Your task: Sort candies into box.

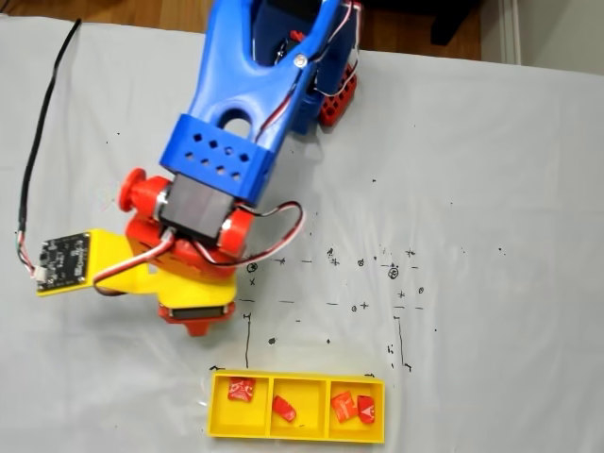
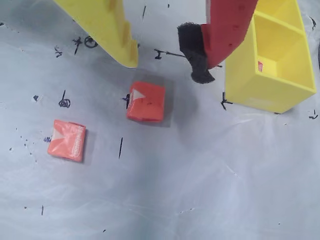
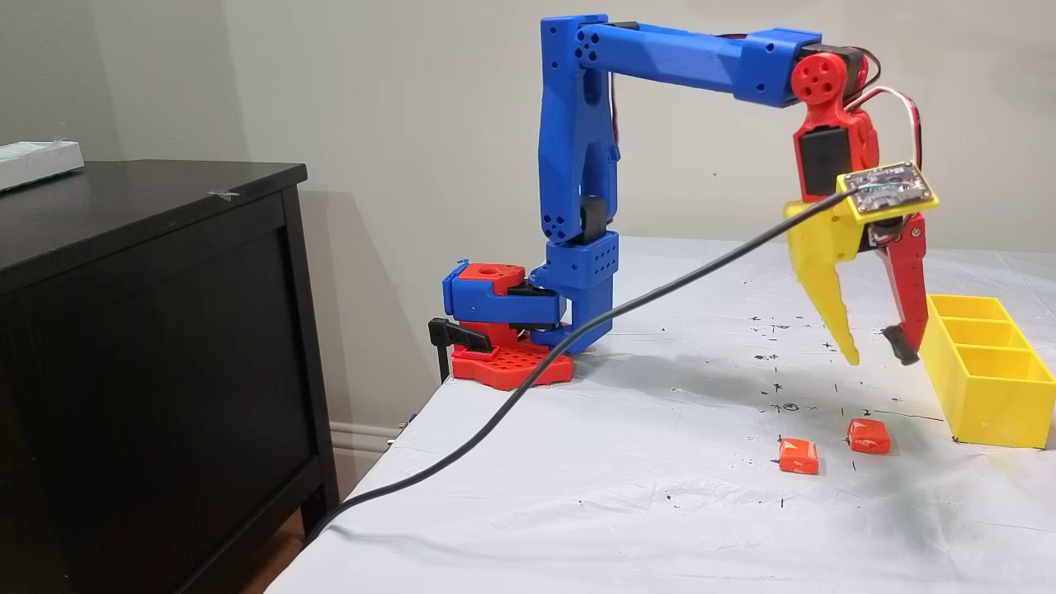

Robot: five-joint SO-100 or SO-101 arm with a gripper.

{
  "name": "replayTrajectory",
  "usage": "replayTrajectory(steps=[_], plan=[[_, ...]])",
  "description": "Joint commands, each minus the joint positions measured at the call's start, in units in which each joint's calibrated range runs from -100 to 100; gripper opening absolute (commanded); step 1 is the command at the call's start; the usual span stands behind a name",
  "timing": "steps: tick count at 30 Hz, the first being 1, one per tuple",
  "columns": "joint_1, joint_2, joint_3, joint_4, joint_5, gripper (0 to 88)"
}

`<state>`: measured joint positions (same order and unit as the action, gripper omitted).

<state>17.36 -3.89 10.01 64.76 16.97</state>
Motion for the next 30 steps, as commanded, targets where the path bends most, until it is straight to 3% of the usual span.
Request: replayTrajectory(steps=[1,30], plan=[[1.21,-0.43,1.23,-2.26,1.66,17.8],[-0.24,11.53,-0.95,-6.35,1.66,28.0]])
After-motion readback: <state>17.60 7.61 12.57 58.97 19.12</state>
